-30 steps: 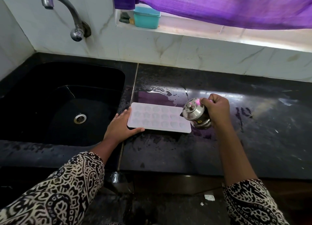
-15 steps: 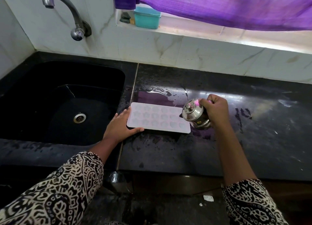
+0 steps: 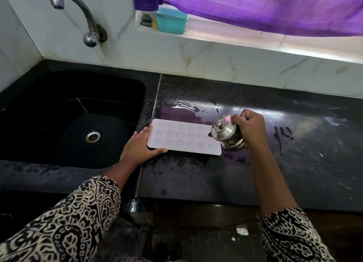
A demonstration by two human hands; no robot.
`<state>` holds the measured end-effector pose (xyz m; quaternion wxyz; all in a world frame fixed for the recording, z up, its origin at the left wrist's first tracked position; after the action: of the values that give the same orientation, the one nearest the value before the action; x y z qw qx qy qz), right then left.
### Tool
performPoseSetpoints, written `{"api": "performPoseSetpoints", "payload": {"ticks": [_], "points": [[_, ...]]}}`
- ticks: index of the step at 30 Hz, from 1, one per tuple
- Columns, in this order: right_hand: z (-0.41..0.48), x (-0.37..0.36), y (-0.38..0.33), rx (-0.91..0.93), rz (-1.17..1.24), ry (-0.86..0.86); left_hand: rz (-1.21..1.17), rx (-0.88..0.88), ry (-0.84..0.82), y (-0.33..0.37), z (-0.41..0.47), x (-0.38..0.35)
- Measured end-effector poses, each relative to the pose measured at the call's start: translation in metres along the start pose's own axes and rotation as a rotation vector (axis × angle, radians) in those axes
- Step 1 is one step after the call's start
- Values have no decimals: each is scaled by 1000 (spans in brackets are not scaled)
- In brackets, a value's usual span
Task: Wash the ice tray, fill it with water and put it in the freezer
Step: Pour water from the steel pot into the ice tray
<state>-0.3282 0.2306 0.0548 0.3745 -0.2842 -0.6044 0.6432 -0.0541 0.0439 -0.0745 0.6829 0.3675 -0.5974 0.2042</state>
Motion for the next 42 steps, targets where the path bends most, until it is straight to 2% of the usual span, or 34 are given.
{"api": "performPoseSetpoints", "payload": {"ticks": [42], "points": [[-6,-1,-13,-6,-18,16,-7,-10,-3,3,-1,3]]}}
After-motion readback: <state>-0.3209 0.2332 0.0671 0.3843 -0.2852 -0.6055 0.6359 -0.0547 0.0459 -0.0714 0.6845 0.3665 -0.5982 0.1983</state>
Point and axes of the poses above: each hand's wrist, its own z-axis towards the middle knuckle, its own x-axis out of the back of the hand, y = z × x, the point moved 7 cm from there along z, towards the middle knuckle, and after that the axes turned 15 degrees about z, right-handed, at the moved point
